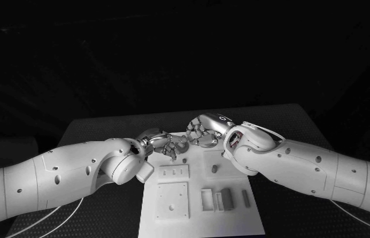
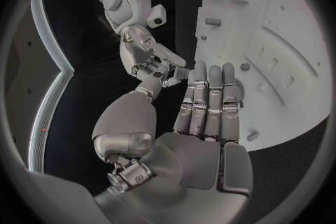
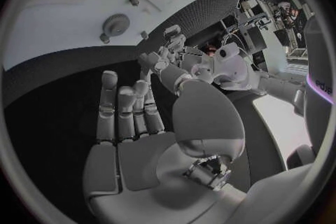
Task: Assemble the parts on the task board
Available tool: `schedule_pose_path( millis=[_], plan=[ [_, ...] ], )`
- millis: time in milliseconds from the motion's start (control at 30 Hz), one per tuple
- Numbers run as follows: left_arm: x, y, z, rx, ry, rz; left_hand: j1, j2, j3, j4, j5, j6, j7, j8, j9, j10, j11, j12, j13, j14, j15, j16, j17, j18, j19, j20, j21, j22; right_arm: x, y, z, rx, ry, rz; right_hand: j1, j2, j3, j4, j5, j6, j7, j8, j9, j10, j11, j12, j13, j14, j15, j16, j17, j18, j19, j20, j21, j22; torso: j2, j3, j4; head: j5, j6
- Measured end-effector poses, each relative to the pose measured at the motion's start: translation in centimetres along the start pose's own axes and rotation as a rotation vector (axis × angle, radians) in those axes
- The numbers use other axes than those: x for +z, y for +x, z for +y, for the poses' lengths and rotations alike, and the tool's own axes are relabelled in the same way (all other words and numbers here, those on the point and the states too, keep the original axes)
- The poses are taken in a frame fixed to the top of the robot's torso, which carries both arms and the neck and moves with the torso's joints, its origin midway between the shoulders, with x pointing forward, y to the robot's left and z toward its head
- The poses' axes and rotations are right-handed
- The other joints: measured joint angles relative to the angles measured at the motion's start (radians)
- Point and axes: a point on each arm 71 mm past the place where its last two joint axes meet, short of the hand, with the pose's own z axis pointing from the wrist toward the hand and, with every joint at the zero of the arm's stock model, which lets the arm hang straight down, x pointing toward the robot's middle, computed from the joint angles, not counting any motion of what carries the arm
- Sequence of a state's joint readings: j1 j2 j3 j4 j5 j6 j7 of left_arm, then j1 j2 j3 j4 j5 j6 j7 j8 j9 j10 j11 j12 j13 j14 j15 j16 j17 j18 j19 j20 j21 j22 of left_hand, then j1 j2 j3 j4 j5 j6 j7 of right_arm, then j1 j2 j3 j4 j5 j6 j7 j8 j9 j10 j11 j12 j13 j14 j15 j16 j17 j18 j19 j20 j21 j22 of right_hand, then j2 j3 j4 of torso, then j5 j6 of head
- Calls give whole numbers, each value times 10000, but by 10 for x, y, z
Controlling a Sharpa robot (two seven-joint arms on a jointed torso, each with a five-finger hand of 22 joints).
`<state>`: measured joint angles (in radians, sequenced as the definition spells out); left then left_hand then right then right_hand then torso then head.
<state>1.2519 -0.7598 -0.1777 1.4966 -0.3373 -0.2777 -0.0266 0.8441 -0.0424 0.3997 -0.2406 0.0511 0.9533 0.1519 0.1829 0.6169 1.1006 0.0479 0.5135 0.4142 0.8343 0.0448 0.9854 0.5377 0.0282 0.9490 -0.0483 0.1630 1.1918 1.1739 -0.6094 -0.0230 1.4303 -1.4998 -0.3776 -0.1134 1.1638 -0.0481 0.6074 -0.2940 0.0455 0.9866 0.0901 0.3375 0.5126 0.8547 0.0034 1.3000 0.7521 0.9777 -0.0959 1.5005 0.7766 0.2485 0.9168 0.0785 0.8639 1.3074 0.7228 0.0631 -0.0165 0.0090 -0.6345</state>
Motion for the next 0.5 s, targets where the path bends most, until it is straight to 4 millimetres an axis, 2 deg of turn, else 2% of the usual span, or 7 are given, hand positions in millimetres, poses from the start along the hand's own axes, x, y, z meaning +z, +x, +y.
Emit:
schedule_pose_path(
  millis=[200,267,500],
  plan=[
    [1,1,0,11,-108,35,-75,2,0,0,0,-56,54,-9,-45,-39,39,-32,-5,0,0,0,-3,-3,0,0,0,10,0,1,5,24,-113,40,0,-2,28,28,0,-1,1,0,0,-1,1,0,0,0,2,0,-1,-1,0,0,37,0,0,-1,2,35,-22],
    [1,1,0,17,-140,43,-75,2,0,0,0,-69,66,-11,-59,-39,40,-73,-15,0,0,0,-9,-4,0,0,0,10,-1,1,6,37,-152,23,-1,-79,29,29,0,-2,2,0,1,-1,1,0,-1,1,3,0,-1,0,-1,0,37,0,0,-1,2,42,-29],
    [2,1,1,24,-220,100,-75,2,27,26,0,-130,74,-59,-86,-40,40,-79,-14,0,0,0,-9,-6,0,0,0,18,-1,2,10,77,-298,-4,-40,-119,30,29,0,33,-33,1,1,36,-37,47,23,57,-17,48,-2,-1,-1,1,90,0,-1,0,0,52,-43]
  ],
)
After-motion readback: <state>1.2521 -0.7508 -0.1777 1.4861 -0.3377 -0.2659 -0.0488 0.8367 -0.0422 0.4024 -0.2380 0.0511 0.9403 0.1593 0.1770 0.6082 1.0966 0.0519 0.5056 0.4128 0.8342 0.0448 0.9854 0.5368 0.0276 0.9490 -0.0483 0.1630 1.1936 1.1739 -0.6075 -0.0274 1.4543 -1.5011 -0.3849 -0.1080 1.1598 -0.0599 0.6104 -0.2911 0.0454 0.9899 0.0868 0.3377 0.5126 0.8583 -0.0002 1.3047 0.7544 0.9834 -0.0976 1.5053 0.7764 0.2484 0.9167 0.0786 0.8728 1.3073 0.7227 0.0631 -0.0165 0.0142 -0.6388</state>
